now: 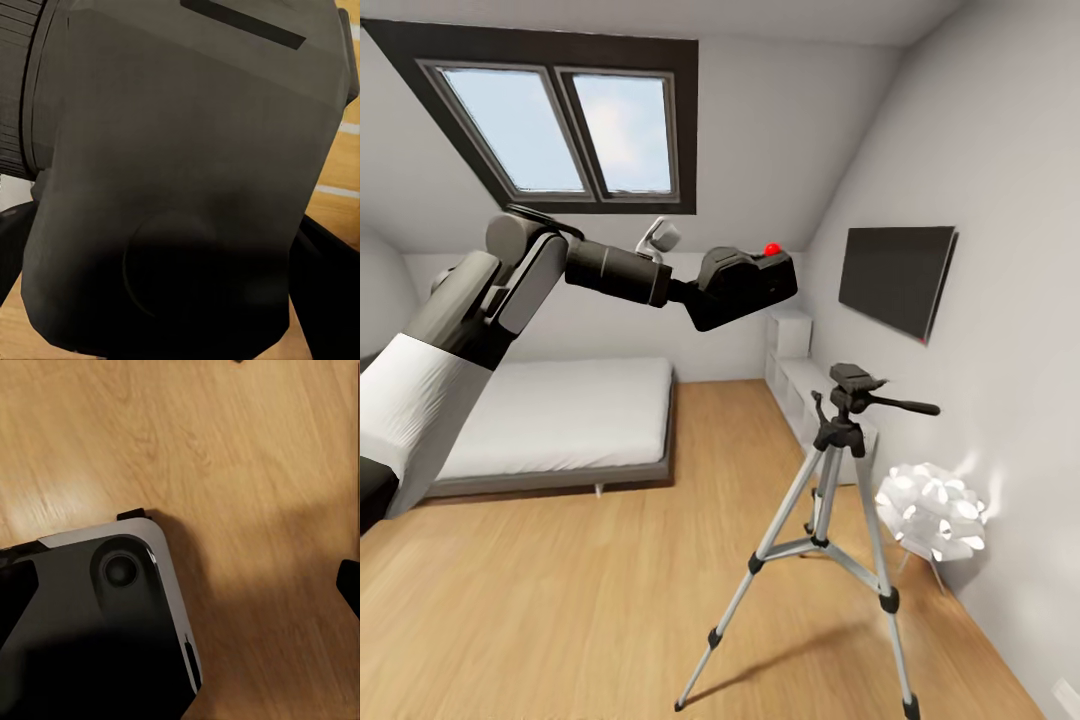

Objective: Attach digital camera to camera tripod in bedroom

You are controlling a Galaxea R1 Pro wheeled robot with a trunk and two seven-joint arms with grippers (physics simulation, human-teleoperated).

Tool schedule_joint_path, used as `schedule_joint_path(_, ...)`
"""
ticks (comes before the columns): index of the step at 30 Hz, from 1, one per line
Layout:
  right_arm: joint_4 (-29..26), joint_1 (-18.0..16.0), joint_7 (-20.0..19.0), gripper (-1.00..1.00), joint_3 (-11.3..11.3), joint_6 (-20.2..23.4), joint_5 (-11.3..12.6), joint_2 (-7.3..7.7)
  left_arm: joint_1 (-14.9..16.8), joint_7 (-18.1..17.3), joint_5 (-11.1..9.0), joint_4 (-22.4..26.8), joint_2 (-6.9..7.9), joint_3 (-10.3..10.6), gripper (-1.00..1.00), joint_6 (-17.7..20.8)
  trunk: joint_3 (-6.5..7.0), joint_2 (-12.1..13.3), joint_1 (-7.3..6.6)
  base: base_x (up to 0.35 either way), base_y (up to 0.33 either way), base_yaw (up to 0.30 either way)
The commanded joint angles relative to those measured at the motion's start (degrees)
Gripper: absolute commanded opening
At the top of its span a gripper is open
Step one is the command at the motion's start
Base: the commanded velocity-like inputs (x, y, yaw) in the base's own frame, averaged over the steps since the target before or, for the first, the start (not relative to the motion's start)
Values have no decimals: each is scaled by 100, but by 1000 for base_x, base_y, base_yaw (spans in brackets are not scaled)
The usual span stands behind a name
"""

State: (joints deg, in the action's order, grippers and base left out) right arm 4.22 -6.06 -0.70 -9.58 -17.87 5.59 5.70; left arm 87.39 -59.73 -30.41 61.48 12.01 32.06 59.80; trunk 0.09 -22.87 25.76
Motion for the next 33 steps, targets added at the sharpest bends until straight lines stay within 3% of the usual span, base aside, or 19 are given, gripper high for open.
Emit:
schedule_joint_path(1, 26, -9, -18, 100, 0, -41, 56, 1, 6, -12, -11, -3, 5, 11, -100, 20, -3, -5, 3, 22, -304, 179)
schedule_joint_path(33, 26, -9, -18, 100, 0, -41, 56, -20, 0, -12, -9, 6, 63, 11, -100, 20, -3, -5, 3, 105, -305, 192)
